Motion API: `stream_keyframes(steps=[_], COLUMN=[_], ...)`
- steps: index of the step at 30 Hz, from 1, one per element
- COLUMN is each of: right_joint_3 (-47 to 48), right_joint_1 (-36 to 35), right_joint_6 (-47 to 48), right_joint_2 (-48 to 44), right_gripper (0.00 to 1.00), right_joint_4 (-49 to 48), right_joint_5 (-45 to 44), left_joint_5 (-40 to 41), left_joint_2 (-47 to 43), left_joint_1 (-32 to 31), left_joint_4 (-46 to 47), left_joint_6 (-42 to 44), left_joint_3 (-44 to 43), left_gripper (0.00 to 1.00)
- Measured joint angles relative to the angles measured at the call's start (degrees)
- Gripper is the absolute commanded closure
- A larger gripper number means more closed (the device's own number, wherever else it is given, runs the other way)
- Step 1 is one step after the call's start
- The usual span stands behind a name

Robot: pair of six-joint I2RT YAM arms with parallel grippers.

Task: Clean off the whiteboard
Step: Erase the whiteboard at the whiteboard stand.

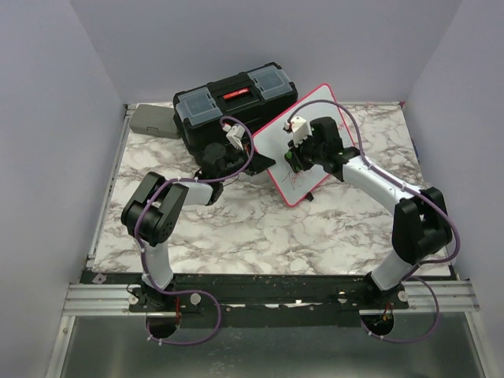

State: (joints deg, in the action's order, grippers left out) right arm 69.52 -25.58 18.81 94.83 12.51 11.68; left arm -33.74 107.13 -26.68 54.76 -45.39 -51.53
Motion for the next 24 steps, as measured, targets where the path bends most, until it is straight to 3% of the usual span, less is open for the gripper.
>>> stream_keyframes(steps=[14,24], right_joint_3=[6.9,0.7], right_joint_1=[3.3,2.2], right_joint_6=[-5.9,0.4], right_joint_2=[3.6,0.9], right_gripper=[0.99,0.99], right_joint_4=[2.3,0.3], right_joint_5=[-5.5,3.5], left_joint_5=[0.1,0.0], left_joint_2=[0.0,0.0], left_joint_1=[0.0,0.0], left_joint_4=[0.0,-0.1], left_joint_6=[0.0,0.1], left_joint_3=[0.0,0.0], left_gripper=[1.00,1.00])
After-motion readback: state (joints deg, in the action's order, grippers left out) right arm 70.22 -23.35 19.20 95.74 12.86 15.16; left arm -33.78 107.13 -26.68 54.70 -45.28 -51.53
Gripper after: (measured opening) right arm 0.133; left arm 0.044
